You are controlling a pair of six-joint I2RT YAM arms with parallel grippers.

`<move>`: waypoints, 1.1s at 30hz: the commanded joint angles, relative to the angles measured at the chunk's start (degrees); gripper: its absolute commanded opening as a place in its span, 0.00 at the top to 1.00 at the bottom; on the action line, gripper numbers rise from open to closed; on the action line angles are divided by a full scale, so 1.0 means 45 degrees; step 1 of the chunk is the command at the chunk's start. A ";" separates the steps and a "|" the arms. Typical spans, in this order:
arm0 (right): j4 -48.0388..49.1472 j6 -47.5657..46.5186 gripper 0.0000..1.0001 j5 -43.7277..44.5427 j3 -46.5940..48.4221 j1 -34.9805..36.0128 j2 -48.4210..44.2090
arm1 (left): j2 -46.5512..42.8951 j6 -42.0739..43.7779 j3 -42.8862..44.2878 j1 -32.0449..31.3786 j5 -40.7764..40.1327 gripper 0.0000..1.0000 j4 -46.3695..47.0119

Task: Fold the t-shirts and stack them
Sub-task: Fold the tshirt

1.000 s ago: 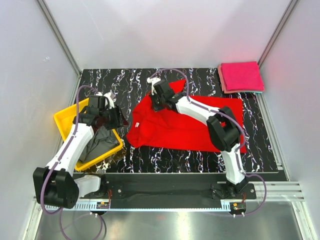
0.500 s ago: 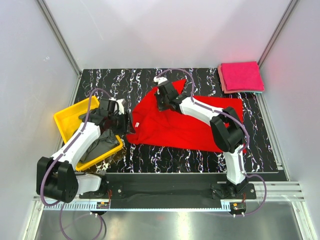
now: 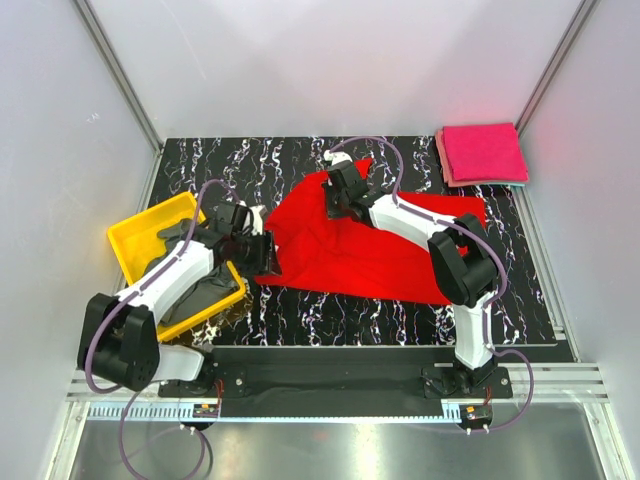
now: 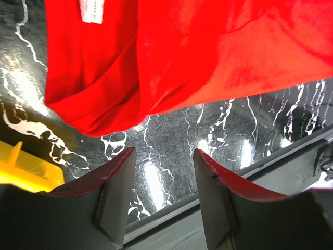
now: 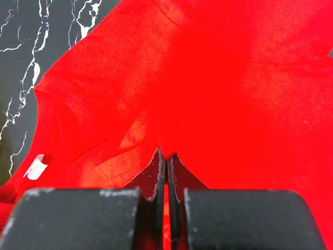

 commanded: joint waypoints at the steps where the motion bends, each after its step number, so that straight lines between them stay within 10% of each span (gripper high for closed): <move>1: 0.0618 0.0235 1.00 0.0152 0.0085 -0.0033 -0.0765 | 0.0363 -0.0030 0.0021 -0.0263 -0.0451 0.46 0.0280; 14: 0.0911 0.0098 1.00 -0.0747 -0.0051 -0.0150 -0.0804 | 0.2142 -0.0285 0.1076 -0.0361 -0.2563 0.48 -0.0248; 22: 0.1048 0.0000 1.00 -0.0981 -0.0247 -0.0228 -0.0804 | 0.2669 -0.0343 0.1584 -0.0361 -0.3225 1.00 -0.0540; 33: 0.0931 -0.0097 1.00 -0.1391 0.0026 -0.0560 -0.0511 | 0.2888 -0.0733 0.1858 -0.0381 -0.4671 0.96 -0.1342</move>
